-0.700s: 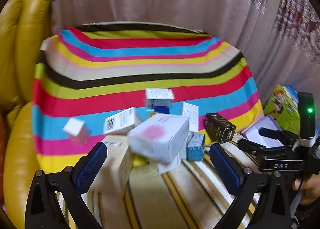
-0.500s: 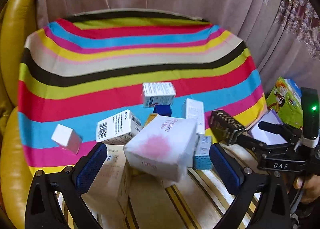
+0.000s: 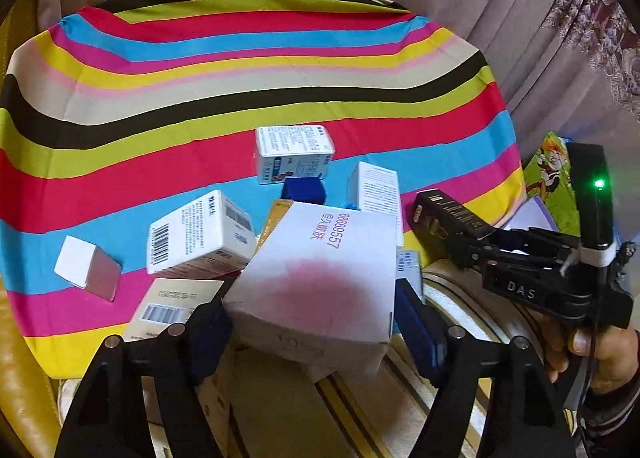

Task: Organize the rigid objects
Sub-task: 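Carry the pink-printed white box with left tool while right tool carries black box toward purple box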

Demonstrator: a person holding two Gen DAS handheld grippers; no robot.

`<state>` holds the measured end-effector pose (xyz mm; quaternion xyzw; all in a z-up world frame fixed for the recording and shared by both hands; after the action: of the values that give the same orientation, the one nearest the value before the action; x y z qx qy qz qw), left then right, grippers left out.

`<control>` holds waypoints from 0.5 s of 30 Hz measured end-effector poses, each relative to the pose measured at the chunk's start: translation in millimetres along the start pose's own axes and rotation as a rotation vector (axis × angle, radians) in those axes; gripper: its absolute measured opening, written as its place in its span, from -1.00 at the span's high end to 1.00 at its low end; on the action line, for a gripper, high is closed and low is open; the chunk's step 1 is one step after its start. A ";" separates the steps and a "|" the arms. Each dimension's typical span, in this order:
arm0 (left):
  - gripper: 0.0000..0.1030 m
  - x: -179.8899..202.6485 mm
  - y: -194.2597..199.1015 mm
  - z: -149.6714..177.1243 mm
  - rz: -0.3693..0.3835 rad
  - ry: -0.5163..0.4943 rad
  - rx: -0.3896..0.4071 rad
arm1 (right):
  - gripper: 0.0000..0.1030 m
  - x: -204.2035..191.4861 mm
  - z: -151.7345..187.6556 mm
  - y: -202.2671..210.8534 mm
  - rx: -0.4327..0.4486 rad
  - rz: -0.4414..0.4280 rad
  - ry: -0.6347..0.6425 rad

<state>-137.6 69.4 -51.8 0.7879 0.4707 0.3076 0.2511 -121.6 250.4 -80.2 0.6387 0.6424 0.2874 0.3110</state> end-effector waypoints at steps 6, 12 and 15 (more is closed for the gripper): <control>-0.47 7.2 8.2 2.0 0.006 0.020 0.029 | 0.17 -1.6 -1.0 6.7 0.027 -0.037 -0.017; -0.46 14.3 16.3 3.1 0.011 0.040 0.060 | 0.17 -5.3 3.3 24.5 0.062 -0.067 -0.021; -0.46 20.0 19.2 2.1 0.019 0.048 0.076 | 0.17 -2.3 4.4 29.4 0.075 -0.079 -0.026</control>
<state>-117.5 78.8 -35.2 0.7935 0.4806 0.3108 0.2069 -99.4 248.6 -60.4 0.6277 0.6733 0.2426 0.3062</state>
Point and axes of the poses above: each gripper's, at about its wrist camera, not at the fingertips, and y roughly against the way its jaws point, x to its right, z to its underside, the point moved 8 cm from there along -y, roughly the way its jaws point, and after that the axes turned 15 degrees about x, right-handed, at the moved point
